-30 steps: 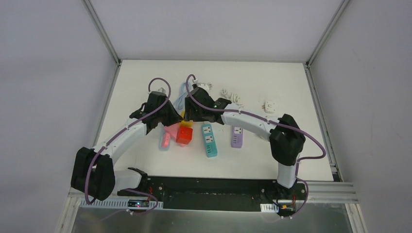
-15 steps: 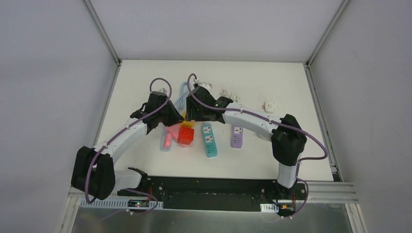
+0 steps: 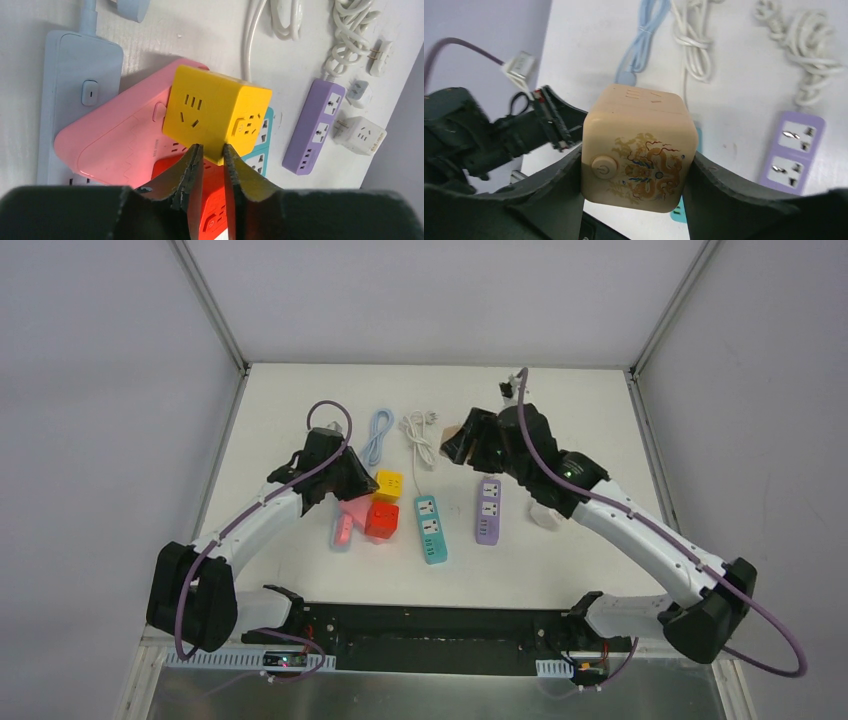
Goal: Pull the plug off the socket
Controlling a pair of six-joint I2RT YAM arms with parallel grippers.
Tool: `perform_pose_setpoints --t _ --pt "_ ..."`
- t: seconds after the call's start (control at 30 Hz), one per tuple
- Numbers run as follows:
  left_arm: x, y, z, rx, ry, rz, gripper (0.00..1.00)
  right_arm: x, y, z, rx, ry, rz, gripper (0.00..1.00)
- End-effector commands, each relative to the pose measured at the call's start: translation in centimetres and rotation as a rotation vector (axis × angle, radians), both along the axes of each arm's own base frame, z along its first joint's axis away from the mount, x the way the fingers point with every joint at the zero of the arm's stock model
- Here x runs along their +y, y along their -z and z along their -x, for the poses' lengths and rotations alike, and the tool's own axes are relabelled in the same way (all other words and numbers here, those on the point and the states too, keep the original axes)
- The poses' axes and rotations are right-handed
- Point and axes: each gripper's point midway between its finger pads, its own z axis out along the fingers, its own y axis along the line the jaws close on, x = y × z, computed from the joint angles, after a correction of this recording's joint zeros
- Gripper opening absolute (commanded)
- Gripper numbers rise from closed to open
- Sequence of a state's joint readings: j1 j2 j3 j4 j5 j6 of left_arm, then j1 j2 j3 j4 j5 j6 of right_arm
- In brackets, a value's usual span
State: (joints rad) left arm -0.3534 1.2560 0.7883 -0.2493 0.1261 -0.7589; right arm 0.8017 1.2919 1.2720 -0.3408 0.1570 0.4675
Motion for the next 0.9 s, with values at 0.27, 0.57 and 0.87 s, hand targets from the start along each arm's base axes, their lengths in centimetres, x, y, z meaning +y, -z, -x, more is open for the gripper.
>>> perform_pose_setpoints --t 0.27,0.57,0.87 --pt "2.2 -3.3 1.7 0.037 -0.013 -0.092 0.67 -13.2 9.9 3.9 0.214 0.3 0.12 0.01" --pt "4.4 -5.7 2.9 -0.033 -0.075 -0.144 0.9 -16.0 15.8 7.3 0.391 0.346 0.171 0.21" --pt "5.8 -6.9 3.3 -0.106 -0.107 -0.182 0.96 -14.5 19.0 8.9 0.534 0.274 0.077 0.38"
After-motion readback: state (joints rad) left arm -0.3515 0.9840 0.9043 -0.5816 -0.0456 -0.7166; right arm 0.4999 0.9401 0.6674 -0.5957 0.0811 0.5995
